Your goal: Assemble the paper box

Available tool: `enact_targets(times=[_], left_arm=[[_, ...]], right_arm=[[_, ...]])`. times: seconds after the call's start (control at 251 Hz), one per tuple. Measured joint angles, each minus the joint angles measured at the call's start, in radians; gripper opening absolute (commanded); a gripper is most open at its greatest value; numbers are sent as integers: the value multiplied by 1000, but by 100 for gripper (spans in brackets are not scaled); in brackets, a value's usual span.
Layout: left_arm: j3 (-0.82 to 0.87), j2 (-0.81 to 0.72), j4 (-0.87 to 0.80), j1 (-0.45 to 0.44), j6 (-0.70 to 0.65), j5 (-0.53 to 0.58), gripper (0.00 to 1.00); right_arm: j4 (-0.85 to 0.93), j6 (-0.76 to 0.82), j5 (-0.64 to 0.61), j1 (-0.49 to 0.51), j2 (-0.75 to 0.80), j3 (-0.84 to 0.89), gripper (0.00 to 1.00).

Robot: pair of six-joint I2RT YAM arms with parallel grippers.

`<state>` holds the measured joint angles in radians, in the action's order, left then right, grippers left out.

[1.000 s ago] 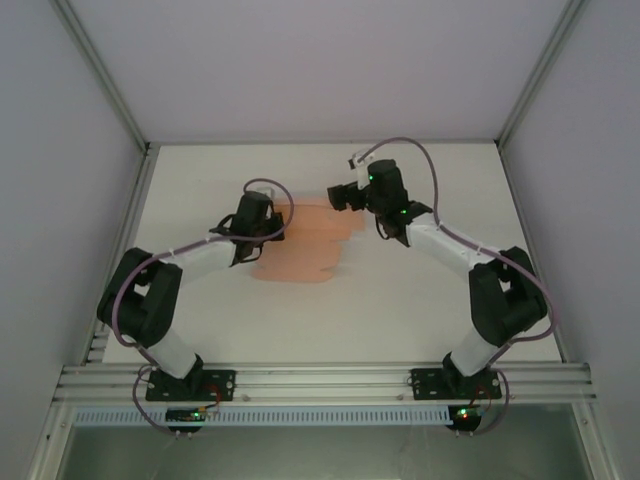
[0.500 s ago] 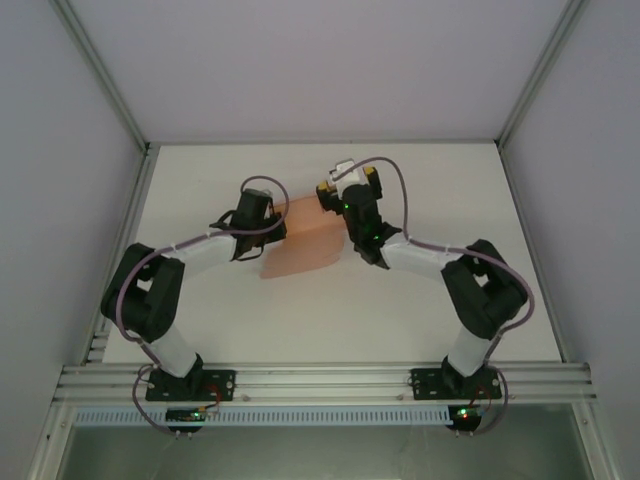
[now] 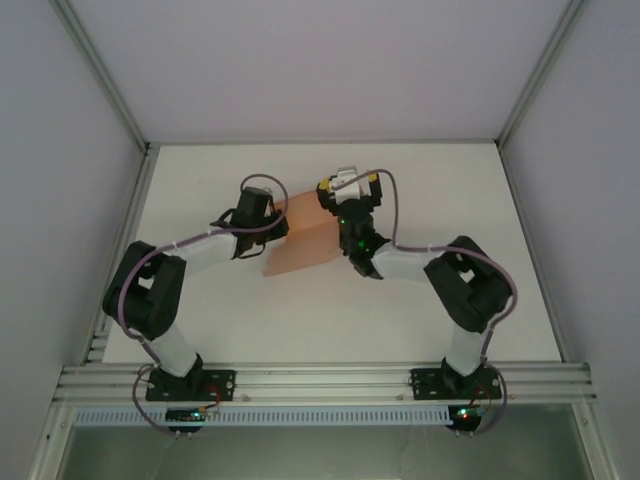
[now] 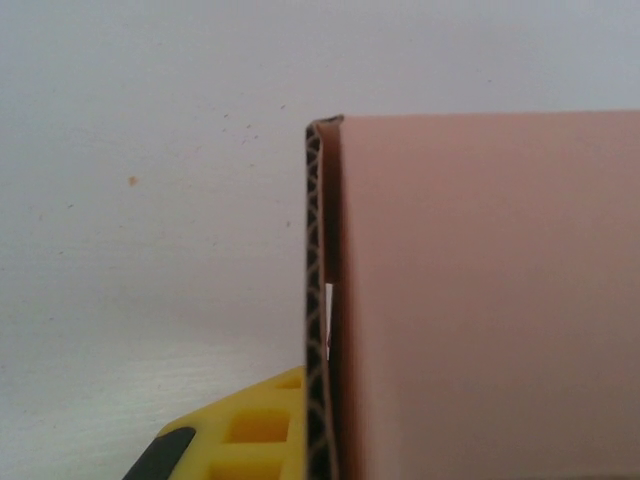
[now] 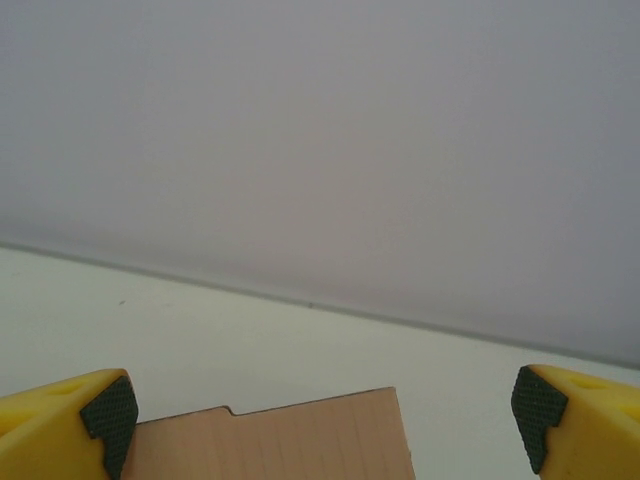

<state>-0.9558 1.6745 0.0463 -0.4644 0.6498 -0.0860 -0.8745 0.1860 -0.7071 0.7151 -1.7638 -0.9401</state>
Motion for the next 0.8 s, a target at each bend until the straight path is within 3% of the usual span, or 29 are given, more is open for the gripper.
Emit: enact_targets(times=[0.299, 0.431, 0.571, 0.798], left_arm=[[0, -38, 33, 14, -94, 26, 0], [0, -46, 61, 26, -130, 27, 0], [0, -46, 63, 28, -164, 13, 0], [0, -46, 63, 28, -206, -29, 0]], right_arm=[[562, -253, 455, -218, 385, 117, 99], [751, -285, 603, -248, 452, 134, 99], [850, -309, 697, -251, 447, 140, 99], [846, -355, 789, -303, 389, 132, 99]])
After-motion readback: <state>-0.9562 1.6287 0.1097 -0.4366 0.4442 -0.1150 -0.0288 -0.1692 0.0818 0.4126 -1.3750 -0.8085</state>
